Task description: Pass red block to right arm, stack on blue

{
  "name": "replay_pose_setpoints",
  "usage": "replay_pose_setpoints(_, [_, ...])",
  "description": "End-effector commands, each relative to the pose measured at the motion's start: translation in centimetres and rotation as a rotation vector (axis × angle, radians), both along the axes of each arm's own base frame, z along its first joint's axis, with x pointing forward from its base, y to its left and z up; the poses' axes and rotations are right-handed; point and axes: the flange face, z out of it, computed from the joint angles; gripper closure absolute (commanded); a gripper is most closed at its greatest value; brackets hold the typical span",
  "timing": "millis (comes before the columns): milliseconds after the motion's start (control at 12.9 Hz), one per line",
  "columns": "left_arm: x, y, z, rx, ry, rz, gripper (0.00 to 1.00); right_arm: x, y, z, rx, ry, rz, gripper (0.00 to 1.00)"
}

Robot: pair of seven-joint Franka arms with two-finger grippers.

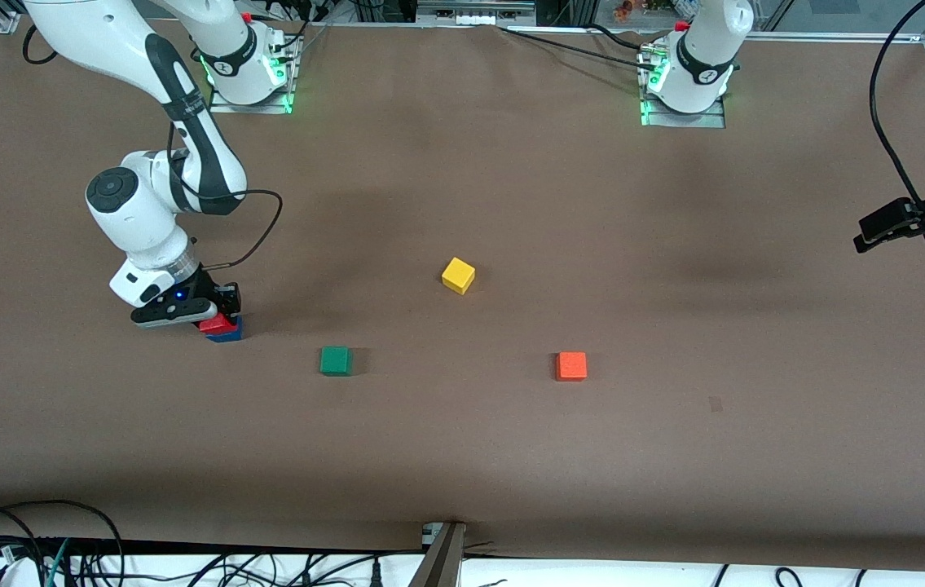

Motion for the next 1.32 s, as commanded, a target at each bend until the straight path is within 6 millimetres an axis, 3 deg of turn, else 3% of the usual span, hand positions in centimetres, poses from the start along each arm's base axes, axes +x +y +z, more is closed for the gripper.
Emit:
replay_pose_setpoints(0, [0.7, -0.2, 0.6, -0.006, -0.020, -0.018, 0.00, -0.6, -0.9, 0.1, -0.005, 0.021, -0.026, 0.99])
replay_pose_setpoints(466, [0.9, -0.5, 0.8, -0.002, -0.039, -0.025, 0.00, -0.5, -1.2, -0.1, -0.013, 0.028, -0.025, 0.97])
replay_pose_setpoints(543, [0.9, -0.6, 0.8, -0.002, -0.039, -0.027, 0.00, -0.4, -1.2, 0.0, -0.013, 0.027, -0.024, 0.84])
replay_pose_setpoints(621, [0.9, -0.6, 0.8, -0.002, -0.039, -0.027, 0.00, -0.3, -1.3, 0.0, -0.014, 0.023, -0.024, 0.47])
replay_pose_setpoints(699, [0.9, -0.6, 0.8, -0.005, -0.039, -0.027, 0.00, -0.2, -1.3, 0.0, -0.014, 0.022, -0.024, 0.00])
replay_pose_setpoints(1009, [0.9, -0.6, 0.7, -0.010, -0.038, -0.025, 0.00, 1.1, -1.5, 1.7, -0.009, -0.013, -0.029, 0.00])
replay_pose_setpoints(1242, [0.9, -0.6, 0.7, -0.010, -0.038, -0.025, 0.00, 3.8, -2.3, 6.2, -0.003, 0.058, -0.047, 0.00])
